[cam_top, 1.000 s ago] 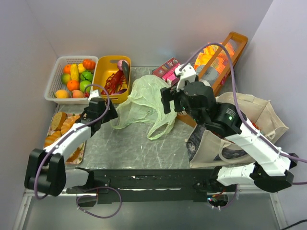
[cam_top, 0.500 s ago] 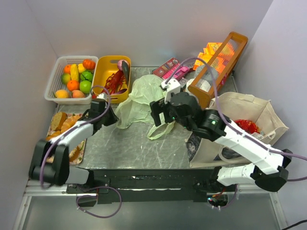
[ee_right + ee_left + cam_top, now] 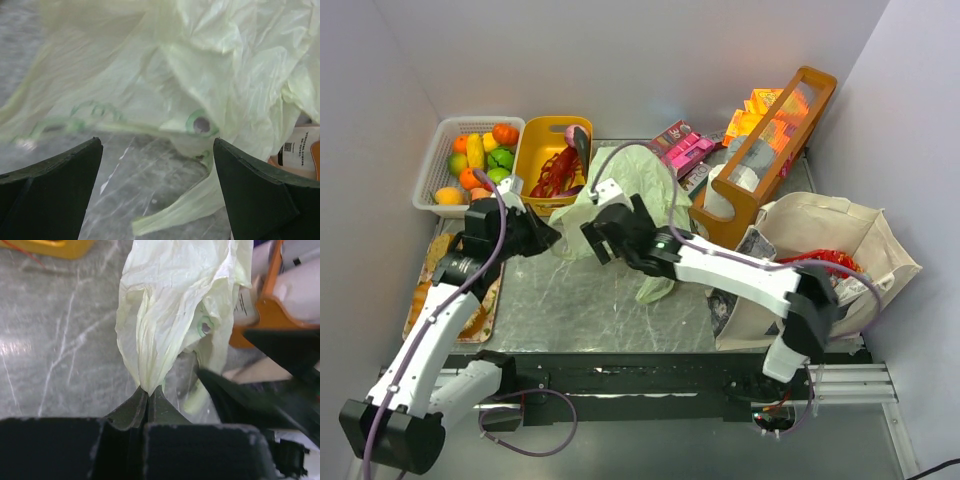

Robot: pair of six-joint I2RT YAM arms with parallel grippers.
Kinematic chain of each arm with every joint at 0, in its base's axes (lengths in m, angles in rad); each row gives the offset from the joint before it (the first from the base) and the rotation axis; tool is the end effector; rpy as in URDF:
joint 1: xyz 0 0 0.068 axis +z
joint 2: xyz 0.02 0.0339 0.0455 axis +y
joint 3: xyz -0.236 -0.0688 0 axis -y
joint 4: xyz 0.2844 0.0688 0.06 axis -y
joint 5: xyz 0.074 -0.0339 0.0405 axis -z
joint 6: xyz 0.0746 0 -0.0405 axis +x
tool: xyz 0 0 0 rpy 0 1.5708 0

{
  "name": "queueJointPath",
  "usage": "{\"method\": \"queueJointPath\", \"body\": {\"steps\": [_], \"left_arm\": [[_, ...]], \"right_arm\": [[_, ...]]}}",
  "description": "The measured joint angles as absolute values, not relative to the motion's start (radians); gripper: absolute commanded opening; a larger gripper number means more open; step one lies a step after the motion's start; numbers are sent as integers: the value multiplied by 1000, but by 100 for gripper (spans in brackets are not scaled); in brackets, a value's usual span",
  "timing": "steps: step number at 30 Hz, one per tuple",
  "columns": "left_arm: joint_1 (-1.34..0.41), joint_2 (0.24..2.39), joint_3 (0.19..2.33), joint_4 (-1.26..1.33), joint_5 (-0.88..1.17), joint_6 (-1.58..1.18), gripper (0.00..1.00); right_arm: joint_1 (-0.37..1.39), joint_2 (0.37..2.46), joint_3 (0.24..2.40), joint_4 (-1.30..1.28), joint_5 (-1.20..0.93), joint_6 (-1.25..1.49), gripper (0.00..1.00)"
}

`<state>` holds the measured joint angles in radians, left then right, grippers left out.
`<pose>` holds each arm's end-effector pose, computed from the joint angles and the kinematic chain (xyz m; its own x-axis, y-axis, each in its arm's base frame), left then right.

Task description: Place the mixed food into the grocery bags and tie them

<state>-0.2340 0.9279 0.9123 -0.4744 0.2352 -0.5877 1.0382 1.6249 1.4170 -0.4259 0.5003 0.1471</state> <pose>0.2811 -0.0849 0.2890 -0.6169 -0.4072 -0.6735 0.1003 0.8081 -0.5805 0.2521 0.3573 0.2666 -0.3795 -0.3906 -0.8387 -0.5095 0.8449 -0.1629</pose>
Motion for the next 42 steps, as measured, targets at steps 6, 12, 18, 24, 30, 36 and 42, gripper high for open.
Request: {"method": "queueJointPath", "body": {"steps": [6, 12, 18, 24, 30, 36, 42], "left_arm": [[-234, 865, 924, -561, 290, -588, 1], [-234, 817, 973, -605, 340, -588, 1], [-234, 786, 1051, -701, 340, -572, 1], [-235, 744, 1142, -858, 137, -527, 1], [-235, 740, 1166, -878, 12, -486, 1], [-235, 861, 1155, -790, -25, -454, 12], [-234, 1034, 1162, -710, -42, -418, 37]], "right_arm": [[1019, 1789, 1455, -391, 669, 113, 99], [974, 1844, 1457, -293, 805, 36, 86], [867, 1848, 1470, -261, 815, -31, 24], [786, 1779, 1488, -303, 760, -126, 13], [788, 1613, 1496, -457, 503, -139, 5], [788, 1399, 1401, -574, 262, -61, 4], [796, 1347, 1321, -664, 93, 76, 0]]}}
